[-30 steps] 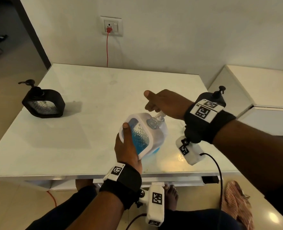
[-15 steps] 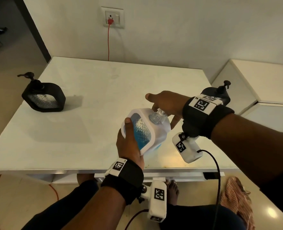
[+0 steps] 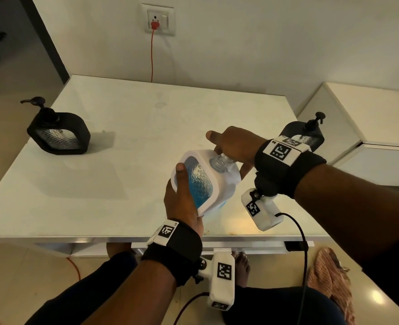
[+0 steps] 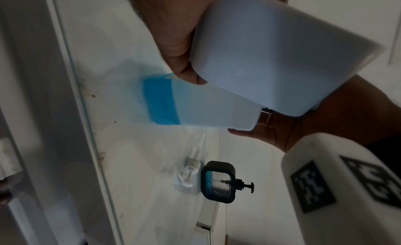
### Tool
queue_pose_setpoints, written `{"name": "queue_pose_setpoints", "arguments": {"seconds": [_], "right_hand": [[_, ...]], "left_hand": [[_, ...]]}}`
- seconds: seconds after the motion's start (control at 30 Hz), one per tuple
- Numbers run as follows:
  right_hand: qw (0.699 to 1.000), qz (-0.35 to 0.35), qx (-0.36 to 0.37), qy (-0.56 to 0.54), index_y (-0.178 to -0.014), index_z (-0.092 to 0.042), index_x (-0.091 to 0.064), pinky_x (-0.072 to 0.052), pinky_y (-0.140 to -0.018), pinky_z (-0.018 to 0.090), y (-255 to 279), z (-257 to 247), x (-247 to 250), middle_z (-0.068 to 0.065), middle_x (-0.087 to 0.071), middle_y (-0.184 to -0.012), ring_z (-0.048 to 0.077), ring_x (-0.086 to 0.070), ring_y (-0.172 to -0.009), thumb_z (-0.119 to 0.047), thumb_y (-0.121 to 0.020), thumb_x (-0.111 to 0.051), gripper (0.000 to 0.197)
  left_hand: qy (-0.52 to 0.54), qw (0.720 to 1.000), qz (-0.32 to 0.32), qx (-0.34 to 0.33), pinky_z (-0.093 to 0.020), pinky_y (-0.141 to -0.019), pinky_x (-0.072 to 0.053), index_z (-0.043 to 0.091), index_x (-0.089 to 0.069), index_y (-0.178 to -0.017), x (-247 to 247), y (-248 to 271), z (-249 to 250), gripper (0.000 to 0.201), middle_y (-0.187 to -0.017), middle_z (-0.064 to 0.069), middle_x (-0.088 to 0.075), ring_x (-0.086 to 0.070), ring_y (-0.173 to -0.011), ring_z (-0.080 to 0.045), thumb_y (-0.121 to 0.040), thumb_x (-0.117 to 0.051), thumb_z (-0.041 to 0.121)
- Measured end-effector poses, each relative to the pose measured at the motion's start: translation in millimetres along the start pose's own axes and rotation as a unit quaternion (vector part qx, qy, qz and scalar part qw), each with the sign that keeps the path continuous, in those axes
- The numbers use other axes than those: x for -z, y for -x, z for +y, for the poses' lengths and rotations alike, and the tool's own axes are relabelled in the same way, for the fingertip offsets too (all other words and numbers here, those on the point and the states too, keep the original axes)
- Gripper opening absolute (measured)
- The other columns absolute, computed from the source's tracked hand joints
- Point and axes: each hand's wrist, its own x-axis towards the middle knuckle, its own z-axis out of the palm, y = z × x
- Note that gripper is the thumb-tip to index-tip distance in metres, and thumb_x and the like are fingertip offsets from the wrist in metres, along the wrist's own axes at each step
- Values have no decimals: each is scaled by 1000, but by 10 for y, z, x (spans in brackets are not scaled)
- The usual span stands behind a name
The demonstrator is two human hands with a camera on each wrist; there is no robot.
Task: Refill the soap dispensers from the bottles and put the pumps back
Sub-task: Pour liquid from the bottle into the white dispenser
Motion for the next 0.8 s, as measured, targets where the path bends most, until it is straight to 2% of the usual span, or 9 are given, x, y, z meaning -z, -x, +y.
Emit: {"name": "queue_pose_setpoints", "arguments": {"seconds": [0.07,0.13,0.23,0.37,0.5,0.57,0.63,0.7,0.8], "right_hand": [[1000,-15,18,5,-136,4,-55,-47,-101,42,24,-33,17,17,-63,-124,34,-60,-111,-54,-107,-26,71],[1000,-22,18,-9,-137,1,-54,-45,-96,41,68,-56,44,10,-61,-118,27,-57,-101,-67,-100,-19,85],[999,-39,-3,-5,-141,-8,-52,-43,-87,39,90,-76,66,7,-58,-119,25,-55,-102,-74,-95,-20,86],[999,-15,20,43,-131,-1,-59,-47,-103,42,40,-30,3,18,-63,-130,36,-60,-117,-61,-103,-30,73],[998,21,20,58,-129,3,-59,-39,-107,47,27,1,-33,22,-61,-112,37,-59,-120,-46,-108,-34,59],[998,11,21,50,-129,3,-59,-40,-108,48,23,-11,-13,22,-61,-114,37,-59,-119,-47,-108,-32,60],[1000,-19,7,21,-123,-3,-61,-54,-92,43,6,-18,26,12,-64,-108,32,-64,-103,-53,-107,-31,60],[998,-47,-28,-19,-116,-10,-57,-51,-69,35,25,-45,45,4,-62,-102,22,-62,-87,-62,-102,-34,58],[999,-40,-10,10,-122,-5,-60,-48,-81,37,-5,-56,37,11,-64,-119,28,-62,-101,-60,-103,-35,64]], "left_hand": [[-7,1000,-1,1,-59,-92,-61,37,-60,-137,11,-6,-5,65,-127,-5,-74,-73,-112,-32,-85,-62,75],[-1,1000,-4,1,-60,-93,-60,38,-60,-137,12,10,0,73,-128,-5,-73,-73,-114,-33,-77,-66,79],[3,1000,-2,6,-60,-94,-60,38,-59,-137,6,27,7,78,-128,-4,-73,-72,-114,-33,-70,-66,79],[-6,1000,7,6,-58,-92,-61,38,-61,-135,-2,7,11,56,-125,-3,-74,-73,-112,-31,-90,-61,71],[-1,1000,8,4,-58,-92,-61,34,-61,-137,-16,9,42,54,-124,-4,-74,-73,-110,-31,-94,-59,67],[2,1000,4,3,-58,-93,-61,35,-61,-138,-13,5,41,56,-125,-4,-74,-73,-110,-31,-92,-61,67],[6,1000,6,4,-59,-93,-61,35,-61,-137,-3,5,40,59,-126,-5,-73,-73,-111,-31,-89,-63,70],[2,1000,7,8,-60,-92,-61,36,-60,-137,18,-19,20,64,-127,-5,-73,-73,-112,-33,-85,-64,73],[-1,1000,8,8,-61,-92,-61,36,-61,-137,25,-70,-6,60,-126,-5,-73,-73,-112,-33,-89,-63,72]]}}
